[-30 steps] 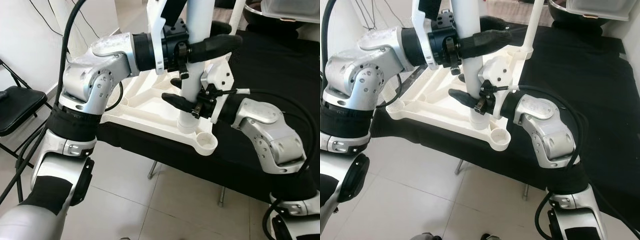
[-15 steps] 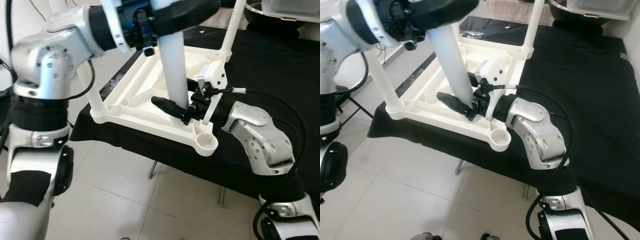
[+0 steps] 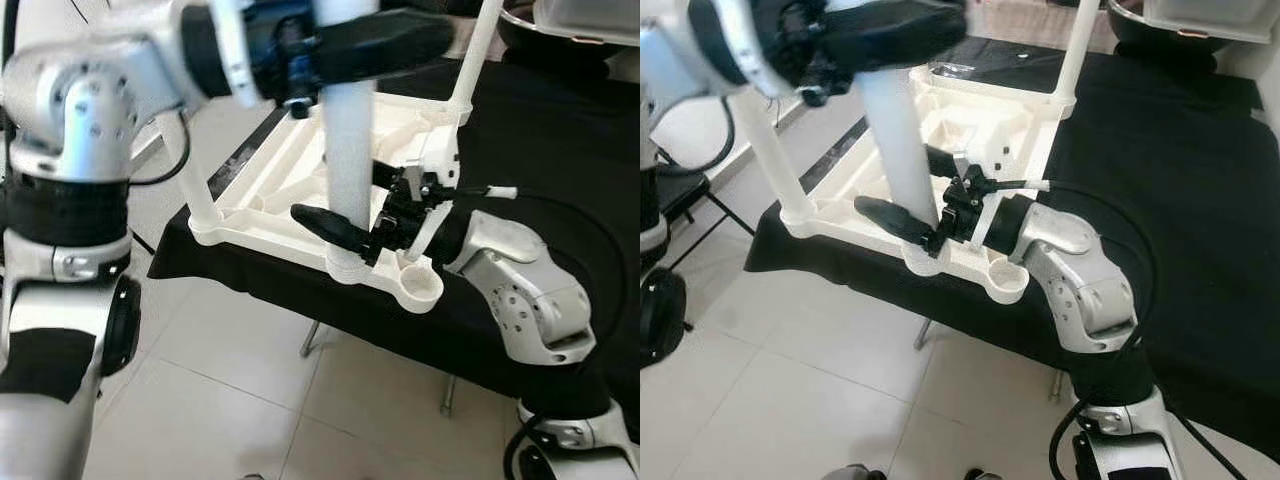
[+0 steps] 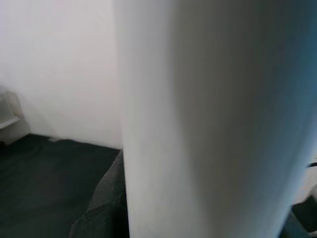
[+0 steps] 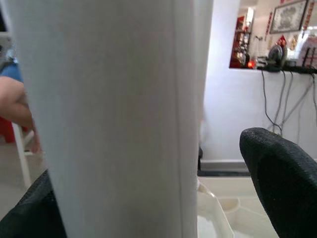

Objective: Building children table

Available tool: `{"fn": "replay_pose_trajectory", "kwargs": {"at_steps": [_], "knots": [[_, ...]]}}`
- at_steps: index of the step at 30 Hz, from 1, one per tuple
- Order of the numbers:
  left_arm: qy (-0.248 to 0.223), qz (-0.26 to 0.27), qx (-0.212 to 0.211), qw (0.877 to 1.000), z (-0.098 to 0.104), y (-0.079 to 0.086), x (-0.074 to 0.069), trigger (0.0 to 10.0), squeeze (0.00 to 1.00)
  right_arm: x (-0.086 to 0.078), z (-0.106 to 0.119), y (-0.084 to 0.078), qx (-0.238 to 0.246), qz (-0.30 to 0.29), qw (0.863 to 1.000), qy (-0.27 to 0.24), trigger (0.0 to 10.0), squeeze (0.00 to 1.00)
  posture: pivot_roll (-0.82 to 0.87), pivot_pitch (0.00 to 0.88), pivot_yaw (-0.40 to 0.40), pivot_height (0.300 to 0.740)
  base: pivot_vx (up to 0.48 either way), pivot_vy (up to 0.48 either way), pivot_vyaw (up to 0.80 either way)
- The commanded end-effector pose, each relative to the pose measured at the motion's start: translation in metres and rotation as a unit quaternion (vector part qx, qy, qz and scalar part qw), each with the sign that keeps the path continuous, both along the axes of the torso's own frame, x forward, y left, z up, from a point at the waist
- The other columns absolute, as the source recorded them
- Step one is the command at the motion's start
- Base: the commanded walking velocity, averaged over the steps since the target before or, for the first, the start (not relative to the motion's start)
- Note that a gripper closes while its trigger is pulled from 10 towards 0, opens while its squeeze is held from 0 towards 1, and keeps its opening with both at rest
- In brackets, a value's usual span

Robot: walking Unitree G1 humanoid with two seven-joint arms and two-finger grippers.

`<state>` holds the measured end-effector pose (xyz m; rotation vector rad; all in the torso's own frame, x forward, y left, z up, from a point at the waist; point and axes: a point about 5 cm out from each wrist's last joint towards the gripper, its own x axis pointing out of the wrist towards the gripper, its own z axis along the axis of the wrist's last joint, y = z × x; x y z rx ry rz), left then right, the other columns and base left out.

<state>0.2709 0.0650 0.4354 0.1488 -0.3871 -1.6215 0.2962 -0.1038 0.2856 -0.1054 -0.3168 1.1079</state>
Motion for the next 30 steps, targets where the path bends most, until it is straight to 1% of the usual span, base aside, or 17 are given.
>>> {"fn": "replay_pose_trajectory", "kwargs": {"at_steps": [1, 4, 5, 6, 7, 8, 9, 11, 17, 18, 26, 27, 30], "knots": [[0.001, -0.091, 0.000, 0.996, -0.002, -0.032, -0.016, 0.0, 0.00, -0.006, -0.002, 0.022, -0.016, 0.035, 0.999, -0.001, 10.0, 0.00, 0.06, 0.113, 0.003, 0.740, 0.000, 0.000, 0.00], [-0.002, -0.086, 0.005, 0.996, -0.002, -0.040, -0.017, 0.0, 0.00, -0.007, -0.004, 0.024, -0.028, 0.034, 0.999, 0.003, 10.0, 0.00, 0.06, 0.113, 0.003, 0.740, 0.000, 0.000, 0.00], [-0.002, -0.084, 0.005, 0.996, -0.004, -0.031, -0.016, 0.0, 0.00, -0.008, -0.004, 0.025, -0.028, 0.034, 0.999, 0.004, 2.2, 0.00, 0.06, 0.113, 0.003, 0.740, 0.000, 0.000, 0.00], [-0.002, -0.084, 0.005, 0.996, -0.004, -0.031, -0.016, 0.0, 0.00, -0.008, -0.004, 0.025, -0.028, 0.034, 0.999, 0.004, 2.2, 0.00, 0.06, 0.113, 0.003, 0.740, 0.000, 0.000, 0.00], [-0.002, -0.083, 0.006, 0.997, -0.005, -0.024, -0.015, 0.0, 0.00, -0.008, -0.004, 0.025, -0.028, 0.035, 0.999, 0.005, 2.2, 0.00, 0.06, 0.113, 0.003, 0.740, 0.000, 0.000, 0.00], [-0.001, -0.082, 0.006, 0.997, -0.006, -0.018, -0.014, 0.0, 0.00, -0.009, -0.005, 0.026, -0.030, 0.040, 0.999, 0.005, 0.0, 0.00, 0.06, 0.110, 0.003, 0.740, 0.000, 0.000, 0.00], [-0.001, -0.081, 0.007, 0.997, -0.007, -0.015, -0.014, 0.0, 0.00, -0.011, -0.005, 0.027, -0.031, 0.044, 0.999, 0.006, 0.0, 0.00, 0.06, 0.109, 0.003, 0.740, 0.000, 0.000, 0.00], [-0.001, -0.080, 0.008, 0.997, -0.007, -0.014, -0.013, 0.0, 0.00, -0.013, -0.005, 0.028, -0.032, 0.051, 0.998, 0.008, 0.0, 0.00, 0.05, 0.108, 0.002, 0.740, 0.000, 0.000, 0.00], [-0.005, -0.080, 0.008, 0.997, -0.006, -0.015, -0.013, 0.0, 0.00, -0.015, -0.008, 0.031, -0.040, 0.060, 0.997, 0.016, 0.0, 0.00, 0.06, 0.109, 0.001, 0.740, 0.000, 0.000, 0.00], [-0.007, -0.080, 0.007, 0.997, -0.005, -0.015, -0.013, 0.0, 0.00, -0.015, -0.011, 0.032, -0.048, 0.057, 0.997, 0.022, 0.0, 0.00, 0.05, 0.109, 0.001, 0.740, 0.000, 0.000, 0.00], [-0.016, -0.082, 0.005, 0.996, -0.005, -0.015, -0.013, 0.0, 0.00, -0.011, -0.017, 0.033, -0.059, 0.033, 0.997, 0.042, 0.0, 0.00, 0.05, 0.113, 0.000, 0.740, 0.000, 0.000, 0.00], [-0.013, -0.078, 0.000, 0.997, -0.003, -0.014, -0.012, 1.0, 0.49, -0.009, -0.018, 0.033, -0.061, 0.021, 0.997, 0.046, 0.0, 0.00, 0.05, 0.115, 0.001, 0.740, 0.000, 0.000, 0.00], [-0.007, -0.072, -0.005, 0.997, -0.002, -0.013, -0.010, 1.0, 0.49, -0.007, -0.019, 0.032, -0.061, 0.013, 0.997, 0.048, 0.0, 0.00, 0.05, 0.115, 0.001, 0.740, 0.000, 0.000, 0.00]]}}
